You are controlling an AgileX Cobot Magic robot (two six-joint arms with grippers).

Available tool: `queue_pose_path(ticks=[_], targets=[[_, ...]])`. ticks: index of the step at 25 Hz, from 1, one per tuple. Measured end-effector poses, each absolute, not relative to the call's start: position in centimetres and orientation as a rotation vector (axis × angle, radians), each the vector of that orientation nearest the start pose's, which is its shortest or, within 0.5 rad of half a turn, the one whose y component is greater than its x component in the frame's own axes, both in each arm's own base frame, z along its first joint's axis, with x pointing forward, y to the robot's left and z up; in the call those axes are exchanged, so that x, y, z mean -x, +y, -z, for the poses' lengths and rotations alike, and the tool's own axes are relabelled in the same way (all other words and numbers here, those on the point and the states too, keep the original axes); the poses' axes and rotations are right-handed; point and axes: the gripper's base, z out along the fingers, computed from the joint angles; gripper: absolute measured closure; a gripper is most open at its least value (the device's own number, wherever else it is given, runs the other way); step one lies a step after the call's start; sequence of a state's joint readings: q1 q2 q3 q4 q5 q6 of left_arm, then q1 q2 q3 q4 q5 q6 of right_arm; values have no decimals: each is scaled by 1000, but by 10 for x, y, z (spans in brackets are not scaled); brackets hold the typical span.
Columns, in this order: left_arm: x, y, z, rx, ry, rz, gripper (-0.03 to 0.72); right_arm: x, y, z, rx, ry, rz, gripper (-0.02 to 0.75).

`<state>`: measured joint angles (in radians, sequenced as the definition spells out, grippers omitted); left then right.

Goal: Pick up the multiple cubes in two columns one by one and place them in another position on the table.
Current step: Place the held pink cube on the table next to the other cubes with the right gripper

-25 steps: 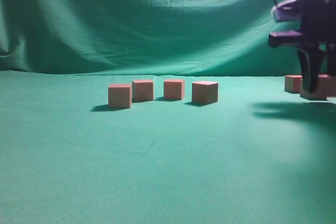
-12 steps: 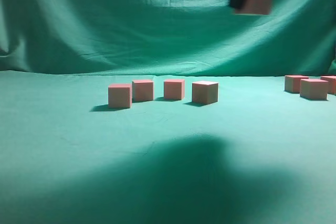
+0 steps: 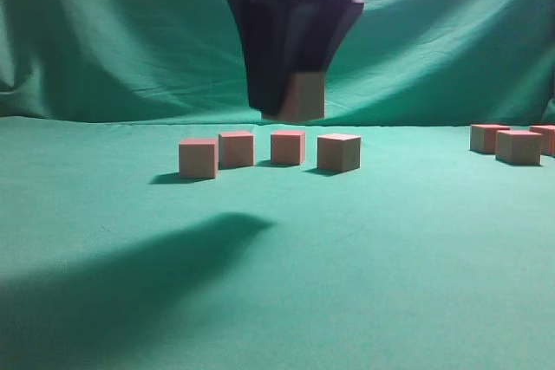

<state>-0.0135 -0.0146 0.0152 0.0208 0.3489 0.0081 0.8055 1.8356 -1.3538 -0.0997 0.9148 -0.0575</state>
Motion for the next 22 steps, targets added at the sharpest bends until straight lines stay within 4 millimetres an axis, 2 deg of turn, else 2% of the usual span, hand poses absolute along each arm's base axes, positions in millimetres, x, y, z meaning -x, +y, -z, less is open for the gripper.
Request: queue_pose_path(ticks=[4, 9, 11, 17, 22], targets=[[-53, 0, -177, -33, 1833, -17, 688, -274, 272, -213, 1297, 2554, 26, 480], [-53, 0, -177, -33, 1833, -17, 688, -289, 286, -224, 1221, 2516, -13, 480], [-53, 0, -177, -33, 1833, -17, 688, -293, 291, -221, 1191, 2527, -25, 480], [-53, 0, -177, -33, 1833, -17, 688, -300, 299, -193, 1160, 2591, -19, 480], [-53, 0, -177, -33, 1833, -17, 688, -306, 306, -185, 1093, 2586, -54, 480]])
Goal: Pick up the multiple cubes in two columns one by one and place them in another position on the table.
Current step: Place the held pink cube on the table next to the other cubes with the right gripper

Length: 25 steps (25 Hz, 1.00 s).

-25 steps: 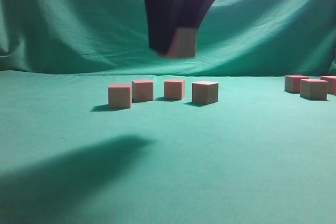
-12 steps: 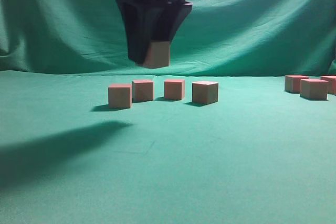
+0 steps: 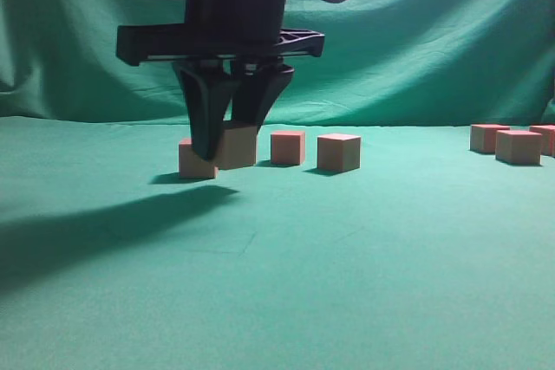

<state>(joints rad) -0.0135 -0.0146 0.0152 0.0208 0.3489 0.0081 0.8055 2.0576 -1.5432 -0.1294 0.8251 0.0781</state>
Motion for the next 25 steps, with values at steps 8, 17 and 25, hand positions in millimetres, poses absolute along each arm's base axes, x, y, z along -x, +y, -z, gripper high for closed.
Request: queue_pose_path(ticks=[8, 17, 25], targets=[[-53, 0, -177, -33, 1833, -17, 688, -312, 313, -175, 1009, 2602, -84, 480], [-53, 0, -177, -33, 1833, -17, 688, -314, 315, -167, 989, 2613, -88, 480], [-53, 0, -177, -33, 1833, -17, 688, -314, 315, -166, 989, 2611, -88, 480]])
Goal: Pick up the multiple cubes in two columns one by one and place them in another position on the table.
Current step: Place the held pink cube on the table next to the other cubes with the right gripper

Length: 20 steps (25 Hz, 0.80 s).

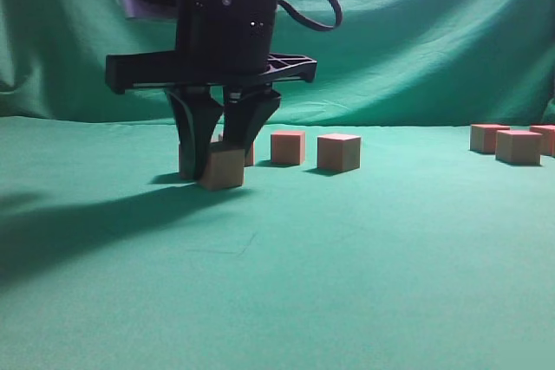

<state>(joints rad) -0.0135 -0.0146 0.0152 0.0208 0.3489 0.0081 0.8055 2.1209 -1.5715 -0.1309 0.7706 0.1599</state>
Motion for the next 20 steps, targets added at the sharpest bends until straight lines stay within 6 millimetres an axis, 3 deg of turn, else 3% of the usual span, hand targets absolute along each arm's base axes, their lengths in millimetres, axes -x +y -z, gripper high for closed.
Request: queue_pose_path(ticks=[10, 18, 20], targets=[[-53, 0, -177, -33, 1833, -17, 688, -315, 316, -164, 988, 2606, -93, 480], [-53, 0, -177, -33, 1833, -17, 688, -315, 316, -163, 988, 2617, -86, 147], [-53, 0, -177, -33, 1833, -17, 688, -314, 315, -166, 989, 2628, -76, 136]])
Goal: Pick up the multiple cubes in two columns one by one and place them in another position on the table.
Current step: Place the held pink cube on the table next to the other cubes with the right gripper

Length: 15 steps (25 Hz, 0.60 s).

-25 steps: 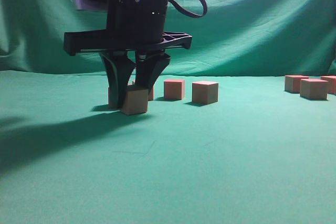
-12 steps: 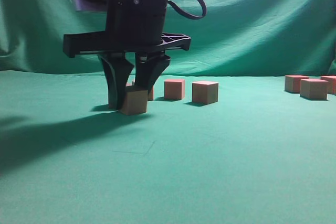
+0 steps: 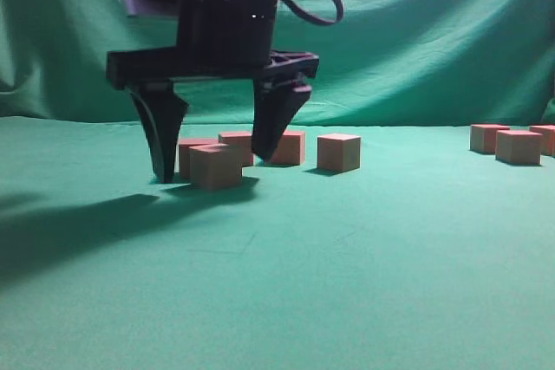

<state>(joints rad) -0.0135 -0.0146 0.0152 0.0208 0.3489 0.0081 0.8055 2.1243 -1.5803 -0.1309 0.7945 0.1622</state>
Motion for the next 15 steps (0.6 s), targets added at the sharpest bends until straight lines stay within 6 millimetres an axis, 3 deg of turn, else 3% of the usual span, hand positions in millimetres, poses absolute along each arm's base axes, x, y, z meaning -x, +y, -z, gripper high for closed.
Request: queue_pose_path(ticks=[5, 10, 15], targets=[[-53, 0, -177, -33, 1833, -17, 688, -314, 313, -201, 974, 2659, -47, 136], [-53, 0, -177, -33, 1833, -17, 688, -310, 307, -258, 945, 2682, -23, 136], [-53, 0, -177, -33, 1833, -17, 688, -308, 305, -299, 944, 2621, -53, 136]])
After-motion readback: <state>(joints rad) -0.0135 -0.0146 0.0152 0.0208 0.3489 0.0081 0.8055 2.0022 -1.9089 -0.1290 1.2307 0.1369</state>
